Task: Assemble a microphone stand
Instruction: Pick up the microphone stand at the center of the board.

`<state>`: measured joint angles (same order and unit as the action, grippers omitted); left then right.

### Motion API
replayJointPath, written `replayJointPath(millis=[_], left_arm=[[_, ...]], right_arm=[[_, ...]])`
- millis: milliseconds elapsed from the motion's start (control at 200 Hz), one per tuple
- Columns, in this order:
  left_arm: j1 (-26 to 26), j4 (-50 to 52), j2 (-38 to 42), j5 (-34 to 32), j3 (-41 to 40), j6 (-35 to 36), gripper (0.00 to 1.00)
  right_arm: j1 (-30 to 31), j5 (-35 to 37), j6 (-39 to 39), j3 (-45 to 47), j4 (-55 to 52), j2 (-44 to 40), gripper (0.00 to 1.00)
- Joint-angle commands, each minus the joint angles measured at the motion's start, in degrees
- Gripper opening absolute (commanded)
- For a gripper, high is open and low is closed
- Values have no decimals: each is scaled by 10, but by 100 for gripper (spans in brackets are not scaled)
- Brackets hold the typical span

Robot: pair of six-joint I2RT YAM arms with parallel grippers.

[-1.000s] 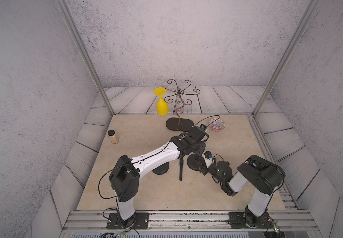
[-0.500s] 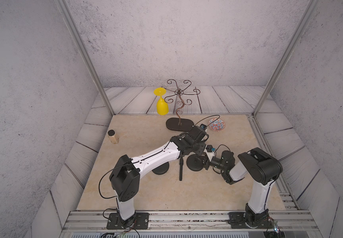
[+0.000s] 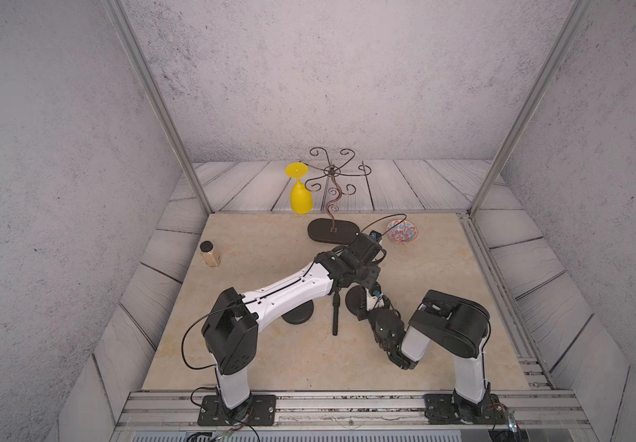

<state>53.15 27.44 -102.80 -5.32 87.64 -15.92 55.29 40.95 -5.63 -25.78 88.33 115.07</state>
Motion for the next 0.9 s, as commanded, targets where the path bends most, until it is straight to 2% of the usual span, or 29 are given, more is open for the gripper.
replayJointPath(millis=[0,50,95,145,175,205,280,365,490,616,696,781,896], left_arm=[[7,99,-35,27,-40,-5,15],[7,101,-35,26,-40,-3,15],[7,103,-35,25,-39,-2,15],[7,102,-35,24,-39,-2,15],[7,100,-35,23,-39,-2,15],[7,99,-35,25,-39,-2,15],[7,96,-37,26,-37,-1,15],[6,96,-41,28,-32,0,15],[7,98,-41,29,-29,3,15],[7,102,-40,28,-27,5,15],[6,104,-39,26,-26,6,15],[7,104,-38,26,-26,6,15],[7,105,-40,26,-26,6,15]], right_arm=[[25,96,-16,-6,-79,38,2],[23,42,1,-3,-79,30,12],[16,-17,24,7,-79,17,24],[-4,-133,43,27,-79,-3,44],[-17,-204,53,41,-79,-16,53],[-34,-272,62,52,-80,-28,57],[-78,-425,77,79,-80,-58,61],[-136,-555,76,97,-80,-79,61],[-211,-671,70,95,-80,-85,62],[-264,-751,49,62,-80,-69,59],[-284,-767,38,36,-80,-54,55],[-297,-768,34,19,-80,-42,43],[-301,-762,35,12,-80,-33,17]])
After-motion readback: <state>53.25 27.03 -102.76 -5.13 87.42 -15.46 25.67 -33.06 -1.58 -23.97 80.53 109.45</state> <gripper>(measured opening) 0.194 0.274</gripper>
